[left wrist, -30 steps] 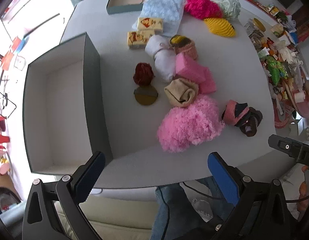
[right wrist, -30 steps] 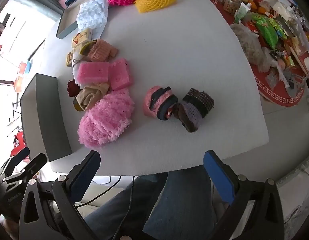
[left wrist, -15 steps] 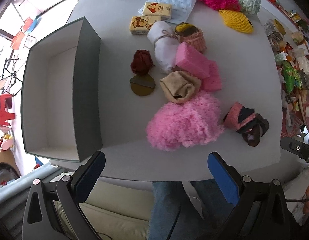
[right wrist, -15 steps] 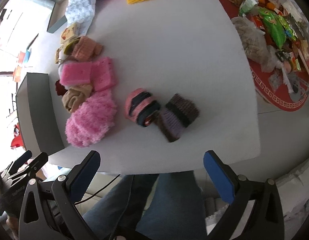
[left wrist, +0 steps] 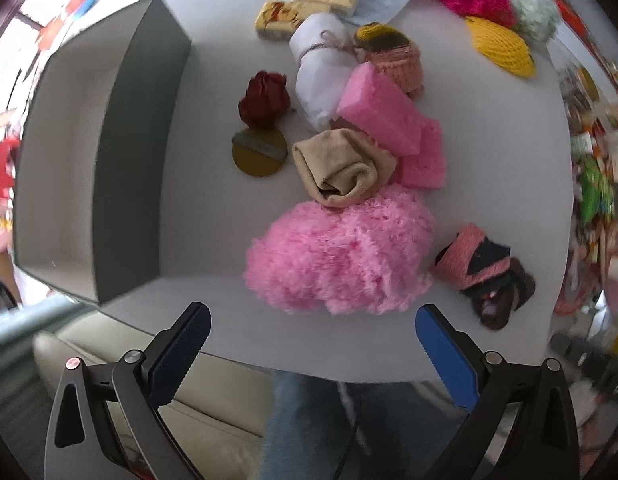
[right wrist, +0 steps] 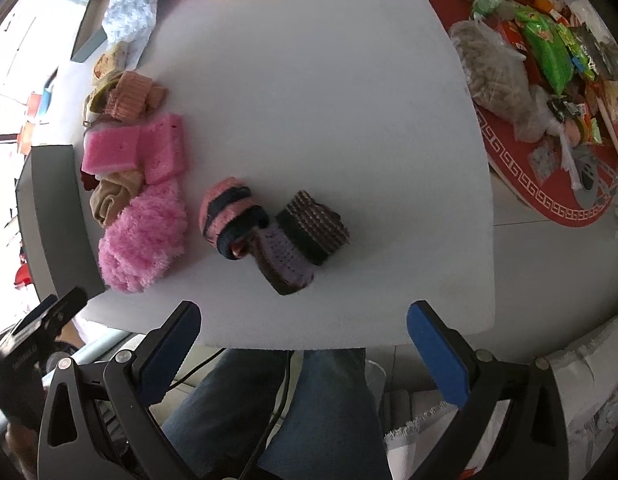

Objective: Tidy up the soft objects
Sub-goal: 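Move both tools toward the fluffy pink plush and pink foam sponge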

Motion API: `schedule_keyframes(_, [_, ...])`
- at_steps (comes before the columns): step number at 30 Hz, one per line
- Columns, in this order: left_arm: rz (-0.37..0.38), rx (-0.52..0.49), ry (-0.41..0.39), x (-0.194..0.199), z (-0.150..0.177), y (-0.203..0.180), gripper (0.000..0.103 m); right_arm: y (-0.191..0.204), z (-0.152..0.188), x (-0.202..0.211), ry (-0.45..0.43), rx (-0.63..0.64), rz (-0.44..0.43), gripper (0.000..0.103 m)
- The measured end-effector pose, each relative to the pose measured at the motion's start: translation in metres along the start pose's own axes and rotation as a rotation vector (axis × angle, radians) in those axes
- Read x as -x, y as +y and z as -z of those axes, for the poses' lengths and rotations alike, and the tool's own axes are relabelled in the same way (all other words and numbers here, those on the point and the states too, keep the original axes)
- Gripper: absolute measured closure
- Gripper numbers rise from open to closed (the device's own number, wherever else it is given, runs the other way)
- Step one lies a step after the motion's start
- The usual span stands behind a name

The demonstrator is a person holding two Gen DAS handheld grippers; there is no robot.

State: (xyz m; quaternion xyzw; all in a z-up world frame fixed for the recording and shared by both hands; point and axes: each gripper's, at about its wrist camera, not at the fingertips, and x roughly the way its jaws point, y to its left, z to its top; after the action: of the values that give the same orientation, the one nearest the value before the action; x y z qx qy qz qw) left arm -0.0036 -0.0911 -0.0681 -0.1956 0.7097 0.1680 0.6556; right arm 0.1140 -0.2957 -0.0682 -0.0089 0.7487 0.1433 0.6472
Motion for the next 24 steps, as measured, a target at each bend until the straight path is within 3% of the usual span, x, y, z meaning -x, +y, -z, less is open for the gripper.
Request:
schedule_keyframes(4, [0.008, 0.042, -0.003, -0.004, 0.001, -0.004, 0.0, -0.007, 0.002, -0.007, 0.019, -0.005, 0.003, 0.0])
schedule_keyframes(12, [-0.062, 0.007, -0.042, -0.017, -0.006, -0.014, 0.0, -0.01, -0.002, -0.015, 0.033, 0.002, 0.011, 0.0])
schedule_keyframes(20, [-0.021, 0.247, -0.064, -0.048, -0.032, -0.016, 0.0, -0.003, -0.001, -0.028, 0.067, 0.047, 0.028, 0.0])
schedule_keyframes(22, [-0.028, 0.252, -0.044, -0.059, -0.036, -0.019, 0.0, 0.0, 0.0, -0.031, 0.072, 0.064, 0.044, 0.0])
schedule_keyframes(24, [-0.095, 0.209, -0.032, -0.071, -0.032, -0.021, 0.0, 0.003, 0.001, -0.032, 0.075, 0.083, 0.063, 0.0])
